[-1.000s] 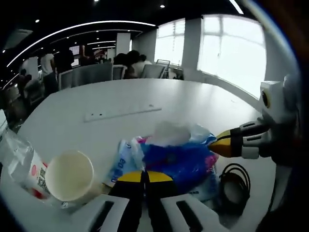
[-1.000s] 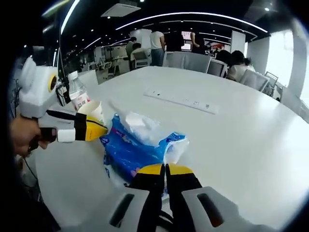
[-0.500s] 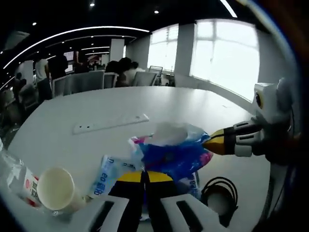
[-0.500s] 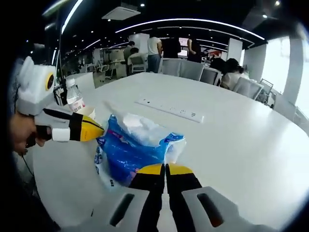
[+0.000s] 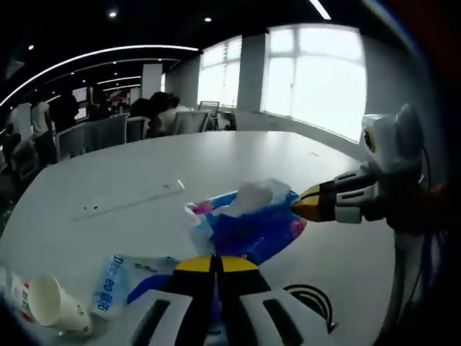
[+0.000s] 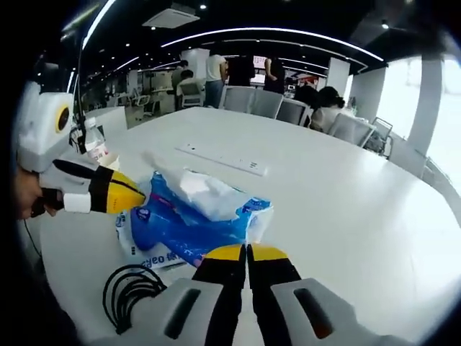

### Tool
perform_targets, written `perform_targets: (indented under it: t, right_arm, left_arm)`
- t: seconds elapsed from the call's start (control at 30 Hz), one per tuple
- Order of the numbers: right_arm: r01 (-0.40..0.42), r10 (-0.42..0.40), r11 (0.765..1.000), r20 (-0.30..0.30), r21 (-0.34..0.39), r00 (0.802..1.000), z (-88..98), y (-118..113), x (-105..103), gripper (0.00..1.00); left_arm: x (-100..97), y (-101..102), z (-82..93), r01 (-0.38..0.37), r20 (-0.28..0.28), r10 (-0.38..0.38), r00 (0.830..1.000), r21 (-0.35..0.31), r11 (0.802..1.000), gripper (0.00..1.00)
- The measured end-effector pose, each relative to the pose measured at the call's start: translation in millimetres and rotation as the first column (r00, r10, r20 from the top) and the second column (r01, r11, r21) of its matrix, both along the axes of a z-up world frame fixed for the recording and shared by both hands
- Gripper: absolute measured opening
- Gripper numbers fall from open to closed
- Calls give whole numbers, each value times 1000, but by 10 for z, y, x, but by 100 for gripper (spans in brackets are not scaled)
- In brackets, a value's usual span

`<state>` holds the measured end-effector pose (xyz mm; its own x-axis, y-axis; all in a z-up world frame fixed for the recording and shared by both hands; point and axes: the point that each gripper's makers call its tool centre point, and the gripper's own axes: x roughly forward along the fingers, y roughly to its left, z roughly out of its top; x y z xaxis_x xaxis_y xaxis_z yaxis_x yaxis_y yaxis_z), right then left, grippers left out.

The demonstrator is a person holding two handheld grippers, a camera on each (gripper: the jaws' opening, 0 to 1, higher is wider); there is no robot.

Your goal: Arrange the tabletop items into an orderly group along one side of the table until the central work area is clear of visible clutter.

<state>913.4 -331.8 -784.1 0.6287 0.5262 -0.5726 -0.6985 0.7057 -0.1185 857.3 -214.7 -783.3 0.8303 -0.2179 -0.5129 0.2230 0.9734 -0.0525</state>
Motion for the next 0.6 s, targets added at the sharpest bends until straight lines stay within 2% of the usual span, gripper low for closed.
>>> perform_targets:
  t: [0.13, 0.3, 0.6]
  right_arm:
    - [13, -13, 1000, 3, -10, 1000, 2, -147, 15, 0]
    - [12, -11, 999, 26, -31, 1000, -21, -332, 139, 0]
    - [20, -18, 997, 36, -70, 999, -116, -644, 243, 0]
  left_arm:
    - [53, -156, -20, 30, -3, -30, 1000, 9, 999, 0]
    - [126, -333, -40, 59, -1, -59, 998, 11, 998, 0]
    - [221, -680, -103, 124, -15, -124, 992, 3, 992, 0]
